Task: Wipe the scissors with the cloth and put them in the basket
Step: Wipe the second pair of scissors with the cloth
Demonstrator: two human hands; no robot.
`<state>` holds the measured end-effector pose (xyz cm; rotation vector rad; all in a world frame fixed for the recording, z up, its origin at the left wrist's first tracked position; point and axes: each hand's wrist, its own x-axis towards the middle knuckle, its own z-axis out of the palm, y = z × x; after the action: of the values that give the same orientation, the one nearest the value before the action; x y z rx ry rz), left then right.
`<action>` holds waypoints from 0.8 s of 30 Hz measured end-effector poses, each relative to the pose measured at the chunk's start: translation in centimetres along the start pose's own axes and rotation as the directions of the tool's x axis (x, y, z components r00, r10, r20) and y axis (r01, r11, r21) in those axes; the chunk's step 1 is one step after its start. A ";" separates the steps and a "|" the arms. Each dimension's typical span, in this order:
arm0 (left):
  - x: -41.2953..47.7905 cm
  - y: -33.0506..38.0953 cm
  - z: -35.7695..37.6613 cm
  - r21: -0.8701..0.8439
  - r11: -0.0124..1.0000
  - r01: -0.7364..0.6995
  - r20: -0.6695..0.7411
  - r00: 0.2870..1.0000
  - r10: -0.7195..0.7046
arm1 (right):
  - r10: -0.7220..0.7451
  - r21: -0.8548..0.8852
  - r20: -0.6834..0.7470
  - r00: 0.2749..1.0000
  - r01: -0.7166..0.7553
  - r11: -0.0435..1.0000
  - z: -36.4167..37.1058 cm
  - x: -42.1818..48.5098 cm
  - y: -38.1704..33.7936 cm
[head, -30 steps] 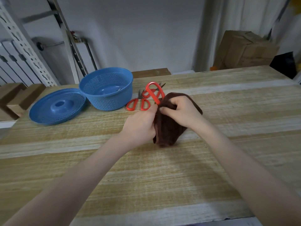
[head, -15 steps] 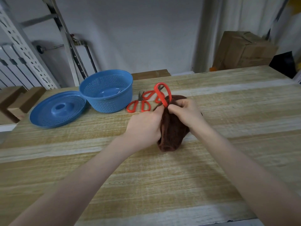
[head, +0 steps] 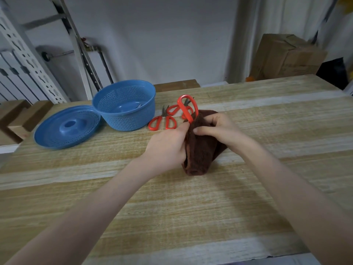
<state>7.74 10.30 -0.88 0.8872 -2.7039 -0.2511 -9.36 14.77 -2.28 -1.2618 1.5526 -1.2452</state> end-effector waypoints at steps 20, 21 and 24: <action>-0.1 -1.0 0.2 -0.043 0.997 -0.068 0.002 0.998 0.068 | -0.012 0.378 0.012 1.000 0.007 0.926 -2.2 -0.7 3.0; -0.1 -1.1 0.1 -0.043 0.997 -0.065 -0.001 0.998 0.065 | -0.022 0.369 0.011 1.000 0.016 0.929 -2.2 -0.7 3.0; 0.1 -0.9 0.1 -0.048 0.997 -0.063 0.004 0.998 0.063 | -0.097 0.154 0.026 0.995 0.092 0.984 -1.5 -1.2 1.9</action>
<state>8.13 9.52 -1.16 0.7874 -2.7134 -0.3045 -10.94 16.32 -3.86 -1.2618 1.3597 -1.3693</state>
